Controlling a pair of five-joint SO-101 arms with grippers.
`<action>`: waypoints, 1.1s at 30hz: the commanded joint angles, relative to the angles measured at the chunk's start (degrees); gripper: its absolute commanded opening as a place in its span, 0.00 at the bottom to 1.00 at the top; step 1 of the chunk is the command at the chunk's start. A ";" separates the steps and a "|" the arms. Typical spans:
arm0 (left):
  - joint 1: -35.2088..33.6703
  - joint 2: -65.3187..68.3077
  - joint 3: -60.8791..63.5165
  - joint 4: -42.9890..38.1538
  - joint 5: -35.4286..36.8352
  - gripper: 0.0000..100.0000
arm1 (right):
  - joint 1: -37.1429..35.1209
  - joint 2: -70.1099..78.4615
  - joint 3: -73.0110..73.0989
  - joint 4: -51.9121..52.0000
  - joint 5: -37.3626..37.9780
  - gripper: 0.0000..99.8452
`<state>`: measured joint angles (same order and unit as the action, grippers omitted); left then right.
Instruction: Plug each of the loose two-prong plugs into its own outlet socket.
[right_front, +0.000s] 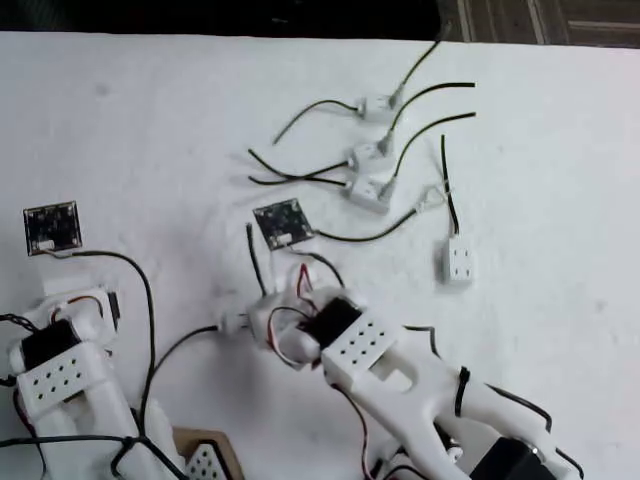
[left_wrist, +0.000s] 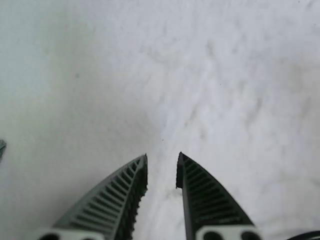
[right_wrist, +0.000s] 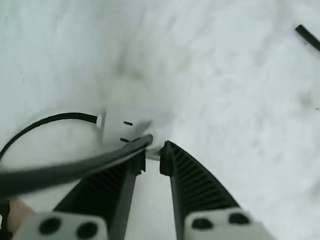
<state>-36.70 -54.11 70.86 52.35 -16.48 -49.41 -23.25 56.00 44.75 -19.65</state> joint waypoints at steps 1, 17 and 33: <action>-0.13 -1.10 -0.53 -0.97 0.09 0.11 | -1.63 -0.13 3.43 -0.92 4.48 0.02; -0.22 -1.10 -0.53 -0.97 0.09 0.11 | -1.63 0.40 3.60 -4.88 15.03 0.02; -0.22 -0.84 -0.44 -1.67 0.09 0.11 | -1.54 -0.22 0.97 -1.54 16.79 0.05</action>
<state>-36.70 -54.11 70.86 51.74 -16.48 -50.99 -22.29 59.78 41.14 -3.56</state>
